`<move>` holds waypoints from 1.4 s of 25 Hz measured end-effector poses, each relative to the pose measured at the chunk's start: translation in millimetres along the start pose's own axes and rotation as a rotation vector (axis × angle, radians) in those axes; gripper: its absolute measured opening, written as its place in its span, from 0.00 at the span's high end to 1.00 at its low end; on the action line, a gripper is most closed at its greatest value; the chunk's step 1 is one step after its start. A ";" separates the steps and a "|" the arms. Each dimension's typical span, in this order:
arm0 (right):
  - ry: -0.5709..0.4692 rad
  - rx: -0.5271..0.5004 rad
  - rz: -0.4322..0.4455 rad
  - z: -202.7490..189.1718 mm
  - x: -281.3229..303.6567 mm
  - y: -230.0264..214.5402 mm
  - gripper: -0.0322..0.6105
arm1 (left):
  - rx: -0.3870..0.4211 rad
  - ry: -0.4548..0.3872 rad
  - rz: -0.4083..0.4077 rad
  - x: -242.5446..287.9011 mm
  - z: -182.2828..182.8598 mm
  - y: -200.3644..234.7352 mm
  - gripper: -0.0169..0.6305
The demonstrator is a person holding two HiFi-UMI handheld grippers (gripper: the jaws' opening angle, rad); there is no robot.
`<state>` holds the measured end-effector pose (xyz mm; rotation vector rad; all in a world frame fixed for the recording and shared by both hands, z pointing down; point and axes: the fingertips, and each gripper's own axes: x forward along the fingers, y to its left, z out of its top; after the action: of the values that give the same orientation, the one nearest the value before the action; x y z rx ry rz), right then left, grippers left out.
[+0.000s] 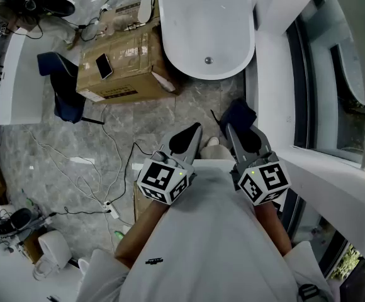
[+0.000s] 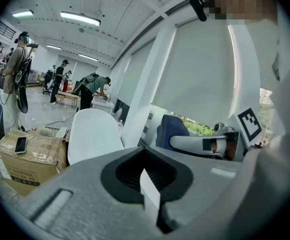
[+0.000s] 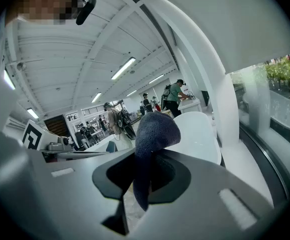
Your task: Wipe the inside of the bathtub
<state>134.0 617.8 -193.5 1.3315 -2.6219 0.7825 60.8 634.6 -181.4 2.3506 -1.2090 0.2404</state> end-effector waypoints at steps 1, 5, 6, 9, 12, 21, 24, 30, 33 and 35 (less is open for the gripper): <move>0.001 0.000 0.000 0.3 -0.6 -4.2 0.87 | 0.007 0.005 -0.004 3.2 0.2 -3.9 0.98; 0.006 -0.001 -0.002 2.3 -1.0 -17.9 0.87 | 0.032 0.025 -0.015 14.0 -0.8 -13.8 0.98; 0.007 -0.003 -0.001 3.3 -0.6 -19.9 0.87 | 0.037 0.030 -0.014 16.2 -1.5 -14.2 0.98; 0.001 -0.007 -0.001 6.8 0.8 -26.7 0.87 | 0.048 0.042 -0.004 23.2 -3.1 -15.3 0.98; -0.019 0.026 -0.017 9.7 -0.8 -38.3 0.87 | 0.043 0.049 0.001 27.7 -4.4 -19.2 0.98; -0.014 0.072 -0.058 5.9 -0.6 -69.1 0.86 | 0.035 0.087 -0.012 47.3 -8.5 -16.3 0.98; -0.006 0.086 -0.076 5.0 8.4 -77.1 0.86 | 0.035 0.101 -0.043 59.6 -8.6 -12.3 0.98; 0.011 0.073 -0.105 25.8 39.9 -97.0 0.86 | -0.010 0.099 -0.081 96.9 7.8 13.7 0.98; 0.009 0.090 -0.111 43.5 63.0 -108.3 0.86 | -0.025 0.109 -0.118 124.4 18.3 31.5 0.98; 0.013 0.098 -0.127 51.4 82.6 -117.6 0.86 | -0.031 0.113 -0.148 142.6 26.9 46.9 0.98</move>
<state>181.9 475.6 -165.4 1.4955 -2.4895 0.9073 106.1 495.9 -137.0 2.3525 -0.9745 0.2978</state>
